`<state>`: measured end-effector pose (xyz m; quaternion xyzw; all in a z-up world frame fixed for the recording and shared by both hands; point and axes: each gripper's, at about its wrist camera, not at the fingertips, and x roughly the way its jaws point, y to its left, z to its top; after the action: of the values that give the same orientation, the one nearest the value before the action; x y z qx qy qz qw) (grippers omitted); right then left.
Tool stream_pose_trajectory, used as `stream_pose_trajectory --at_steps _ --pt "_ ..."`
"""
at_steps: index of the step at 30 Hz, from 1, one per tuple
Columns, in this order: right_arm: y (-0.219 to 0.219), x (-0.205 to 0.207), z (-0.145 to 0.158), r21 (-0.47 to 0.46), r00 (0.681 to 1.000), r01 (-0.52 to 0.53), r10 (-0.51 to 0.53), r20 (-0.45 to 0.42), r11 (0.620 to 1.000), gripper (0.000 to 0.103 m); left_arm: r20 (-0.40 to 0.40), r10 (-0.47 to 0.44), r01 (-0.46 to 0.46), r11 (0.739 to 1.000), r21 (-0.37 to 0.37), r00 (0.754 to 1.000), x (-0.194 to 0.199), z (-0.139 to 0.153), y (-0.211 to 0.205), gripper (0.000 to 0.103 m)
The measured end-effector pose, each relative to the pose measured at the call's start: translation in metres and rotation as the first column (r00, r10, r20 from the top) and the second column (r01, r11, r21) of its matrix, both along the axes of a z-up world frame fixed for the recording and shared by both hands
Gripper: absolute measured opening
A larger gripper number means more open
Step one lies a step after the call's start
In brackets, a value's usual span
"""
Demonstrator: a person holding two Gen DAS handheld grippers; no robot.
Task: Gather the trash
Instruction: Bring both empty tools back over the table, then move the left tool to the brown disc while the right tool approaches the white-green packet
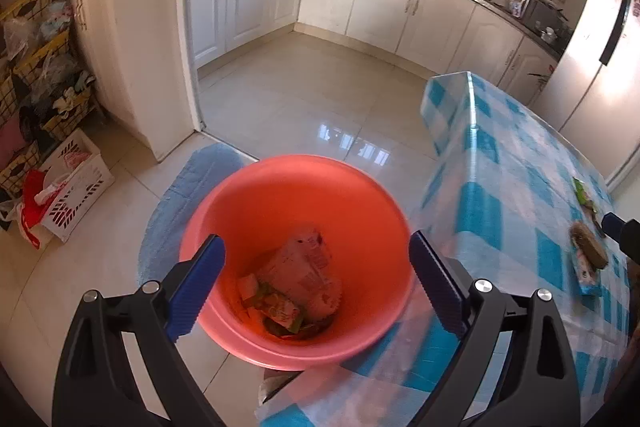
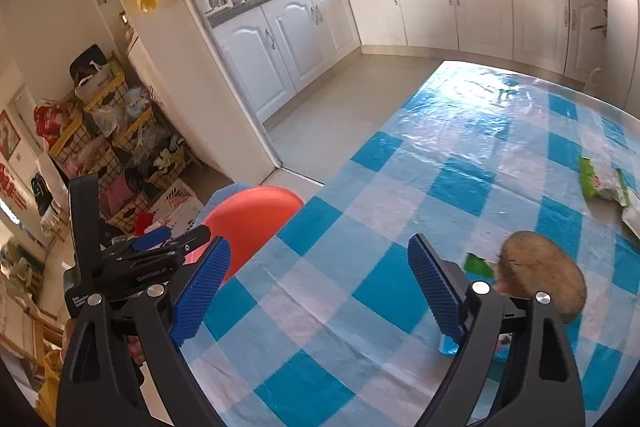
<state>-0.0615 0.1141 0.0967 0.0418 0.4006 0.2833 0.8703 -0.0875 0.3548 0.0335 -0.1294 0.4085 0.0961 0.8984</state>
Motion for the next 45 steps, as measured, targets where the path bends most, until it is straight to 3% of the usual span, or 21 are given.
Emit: stream_pose_trajectory --at_steps 11,20,37,45 --pt "-0.051 -0.009 0.007 0.026 0.995 0.097 -0.098 0.016 0.995 0.089 0.024 -0.119 0.119 0.993 -0.001 0.993 -0.002 0.017 -0.049 0.093" --pt "-0.105 -0.016 0.007 0.041 0.981 0.189 -0.190 0.021 0.981 0.089 0.028 -0.230 0.230 0.973 0.004 0.973 -0.004 0.025 -0.099 0.094" --pt "-0.234 -0.015 -0.008 0.076 0.907 0.422 -0.421 -0.025 0.903 0.089 0.005 -0.435 0.435 0.900 0.026 0.900 -0.002 0.026 -0.194 0.094" --pt "-0.266 0.012 -0.028 0.048 0.893 0.450 -0.446 -0.064 0.892 0.089 -0.020 -0.505 0.505 0.862 0.028 0.863 0.007 0.019 -0.235 0.094"
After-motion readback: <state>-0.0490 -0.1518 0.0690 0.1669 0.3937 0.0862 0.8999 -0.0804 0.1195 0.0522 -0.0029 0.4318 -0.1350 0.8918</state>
